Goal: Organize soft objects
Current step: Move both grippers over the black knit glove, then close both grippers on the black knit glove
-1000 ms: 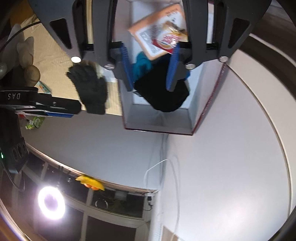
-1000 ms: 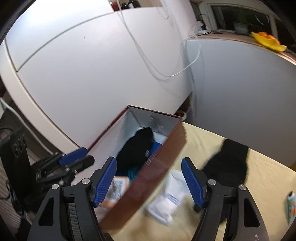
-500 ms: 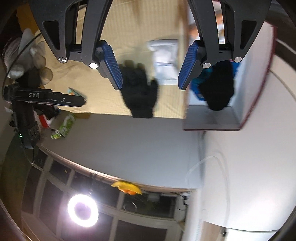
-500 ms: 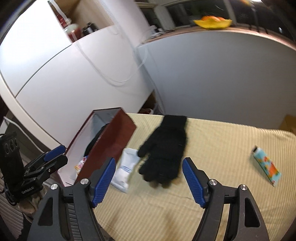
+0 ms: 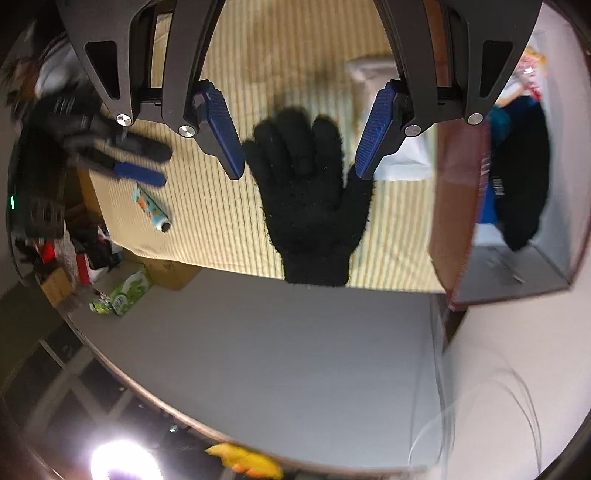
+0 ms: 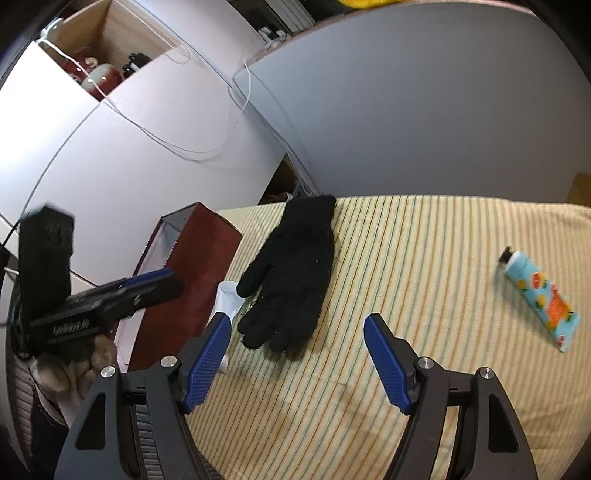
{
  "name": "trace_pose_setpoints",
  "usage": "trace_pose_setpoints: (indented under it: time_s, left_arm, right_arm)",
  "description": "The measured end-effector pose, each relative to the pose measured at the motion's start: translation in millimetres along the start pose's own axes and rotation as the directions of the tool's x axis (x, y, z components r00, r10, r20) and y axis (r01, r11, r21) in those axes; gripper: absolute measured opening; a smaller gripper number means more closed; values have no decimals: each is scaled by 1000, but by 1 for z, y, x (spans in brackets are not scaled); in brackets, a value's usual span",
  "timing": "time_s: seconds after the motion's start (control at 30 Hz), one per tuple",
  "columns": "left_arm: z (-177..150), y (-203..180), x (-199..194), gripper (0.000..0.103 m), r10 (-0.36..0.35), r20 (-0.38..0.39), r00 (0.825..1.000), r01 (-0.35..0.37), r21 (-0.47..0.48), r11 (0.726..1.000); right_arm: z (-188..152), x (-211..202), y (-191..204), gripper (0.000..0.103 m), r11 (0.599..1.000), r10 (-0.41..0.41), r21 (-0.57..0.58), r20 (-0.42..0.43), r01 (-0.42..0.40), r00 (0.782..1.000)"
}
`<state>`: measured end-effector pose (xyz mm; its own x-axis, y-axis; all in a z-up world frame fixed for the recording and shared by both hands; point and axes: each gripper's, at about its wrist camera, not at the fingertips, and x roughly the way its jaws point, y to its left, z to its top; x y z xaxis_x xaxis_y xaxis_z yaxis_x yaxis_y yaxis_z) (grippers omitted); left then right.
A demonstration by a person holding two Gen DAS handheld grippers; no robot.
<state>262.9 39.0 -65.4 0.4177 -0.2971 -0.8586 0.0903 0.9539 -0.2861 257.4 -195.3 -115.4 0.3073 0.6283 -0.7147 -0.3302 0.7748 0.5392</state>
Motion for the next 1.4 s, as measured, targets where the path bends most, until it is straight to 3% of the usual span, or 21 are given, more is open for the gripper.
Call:
trace_pose_setpoints:
  time_s: [0.3, 0.7, 0.97, 1.17, 1.4]
  left_arm:
    - [20, 2, 69, 62, 74, -122, 990, -78, -31, 996]
    - [36, 22, 95, 62, 134, -160, 978, -148, -84, 985]
    - [35, 21, 110, 62, 123, -183, 975, -142, -90, 986]
    - [31, 19, 108, 59, 107, -168, 980, -122, -80, 989]
    - [28, 17, 106, 20, 159, -140, 977, -166, -36, 986]
  right_arm:
    - [2, 53, 9, 71, 1000, 17, -24, -71, -19, 997]
    - [6, 85, 6, 71, 1000, 16, -23, -110, -19, 994]
    - [6, 101, 12, 70, 999, 8, -50, -134, -15, 991]
    - [4, 116, 18, 61, 997, -5, -76, -151, -6, 989]
    - [11, 131, 25, 33, 996, -38, -87, -156, 24, 987]
